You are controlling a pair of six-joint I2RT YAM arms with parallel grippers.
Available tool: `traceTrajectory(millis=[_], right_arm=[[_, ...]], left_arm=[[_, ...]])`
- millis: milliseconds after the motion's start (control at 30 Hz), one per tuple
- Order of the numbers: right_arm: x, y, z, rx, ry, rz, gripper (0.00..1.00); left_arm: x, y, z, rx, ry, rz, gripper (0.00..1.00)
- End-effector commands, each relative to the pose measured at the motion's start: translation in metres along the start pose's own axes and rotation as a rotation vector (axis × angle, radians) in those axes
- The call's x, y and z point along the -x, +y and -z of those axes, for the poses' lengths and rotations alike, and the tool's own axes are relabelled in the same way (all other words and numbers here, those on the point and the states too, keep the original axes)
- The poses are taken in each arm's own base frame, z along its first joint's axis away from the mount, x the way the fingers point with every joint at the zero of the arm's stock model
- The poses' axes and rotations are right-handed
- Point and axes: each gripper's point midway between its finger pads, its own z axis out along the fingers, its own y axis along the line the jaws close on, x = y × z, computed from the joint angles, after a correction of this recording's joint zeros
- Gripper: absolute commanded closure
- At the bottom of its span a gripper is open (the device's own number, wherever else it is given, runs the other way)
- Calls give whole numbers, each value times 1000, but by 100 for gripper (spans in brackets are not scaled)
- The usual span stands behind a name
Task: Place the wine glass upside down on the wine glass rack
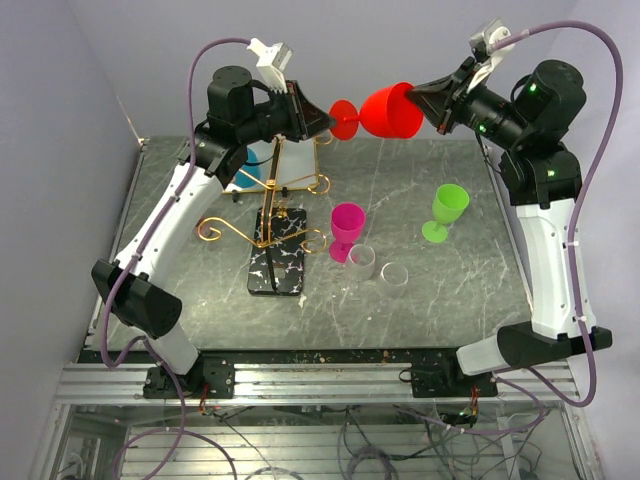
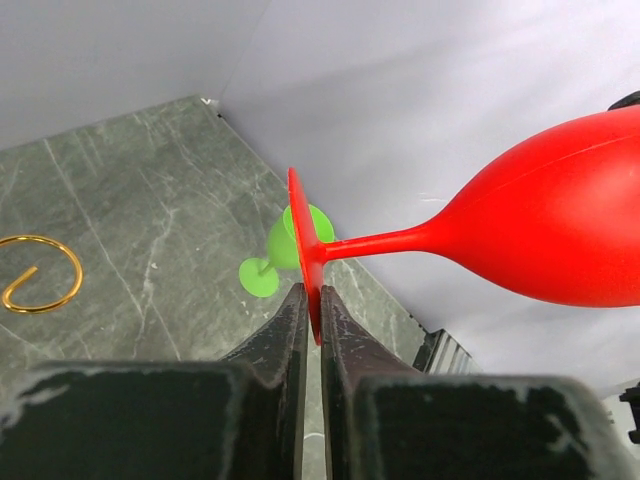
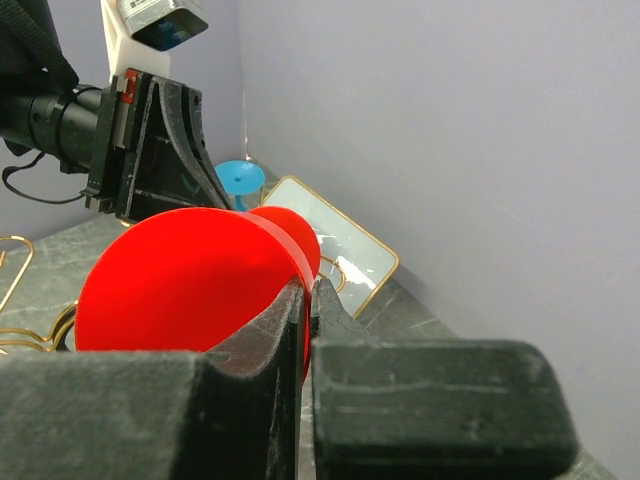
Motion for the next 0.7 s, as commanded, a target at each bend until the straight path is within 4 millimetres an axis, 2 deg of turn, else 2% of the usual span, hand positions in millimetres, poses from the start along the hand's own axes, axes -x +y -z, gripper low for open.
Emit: traceTrajectory(millis=[0,133,400,533,667], right_arm=[[8,6,3,17,-28,7,100],[3,6,5,7,-19,12,99],[-8,1,12,-36,17,42,58],[-10,-1,16,-64,27,55,42],[-10,-10,24,-126,43,83,33]], left_arm=[[0,-18,-4,-99,1,-1,89],[4,-22,-1,-118,-18,-4,93],[26,-8,19,-69,-73,26,93],[39,4,32,-19,-106,12,93],[53,19,45,107,-149,-98,93]])
